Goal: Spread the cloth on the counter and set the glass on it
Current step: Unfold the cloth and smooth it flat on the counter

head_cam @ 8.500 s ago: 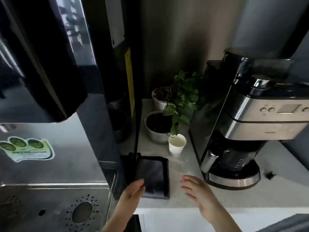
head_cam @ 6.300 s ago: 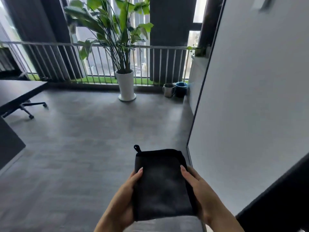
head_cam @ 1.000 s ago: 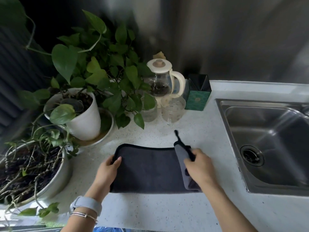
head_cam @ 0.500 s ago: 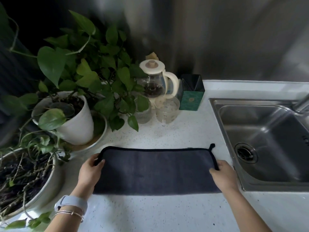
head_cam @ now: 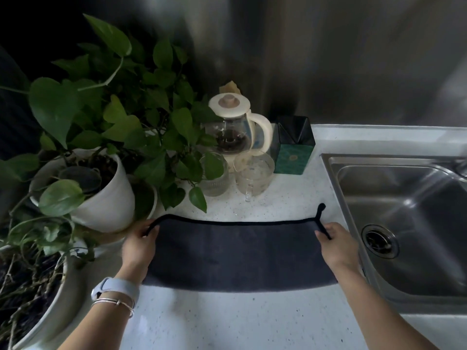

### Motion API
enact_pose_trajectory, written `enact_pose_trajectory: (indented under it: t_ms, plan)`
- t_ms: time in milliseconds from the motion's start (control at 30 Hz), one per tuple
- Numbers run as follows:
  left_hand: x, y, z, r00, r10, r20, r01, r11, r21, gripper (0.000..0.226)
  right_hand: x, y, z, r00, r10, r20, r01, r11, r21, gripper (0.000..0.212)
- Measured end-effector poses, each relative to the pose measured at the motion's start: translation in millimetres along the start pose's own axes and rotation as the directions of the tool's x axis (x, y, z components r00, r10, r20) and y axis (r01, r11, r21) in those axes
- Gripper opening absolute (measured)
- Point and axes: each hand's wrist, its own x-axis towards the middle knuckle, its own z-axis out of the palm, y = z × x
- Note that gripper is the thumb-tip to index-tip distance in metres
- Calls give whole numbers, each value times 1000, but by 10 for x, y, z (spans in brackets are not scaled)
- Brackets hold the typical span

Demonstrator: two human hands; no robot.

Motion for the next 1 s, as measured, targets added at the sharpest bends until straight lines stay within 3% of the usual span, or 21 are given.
enact_pose_trajectory:
  t_ms: [233,400,500,600,700,800,900,1000]
  plan:
    - [242,79,177,998,53,35,-59,983,174,21,263,-44,100,999,-34,-21,32,995,-97,25]
    - [166,93,147,952,305,37,-301,898,322,17,332,-18,117,998,-60,-30,57,994,-93,22]
    - [73,118,113,934,355,36,-350,892,288,18,323,-28,44,997,-80,0,80,997,4,19]
    - [-65,193,50,963,267,31,-269,954,133,23,227,-43,-47,992,-100,72,85,980,180,12]
    - [-181,199,-102,994,103,25,-100,990,-95,30,100,-8,-181,989,-67,134,11,924,382,14]
    - [-295,89,-317,986,6,167,44,956,-291,15,-94,36,-380,968,-48,247,-91,849,521,16]
    - [-422,-90,-474,972,6,234,66,952,-298,13,-284,165,-508,930,-50,364,-146,859,490,17]
    - [-587,-237,-573,968,33,248,23,975,-222,18,-446,332,-577,915,-45,401,-111,928,356,9]
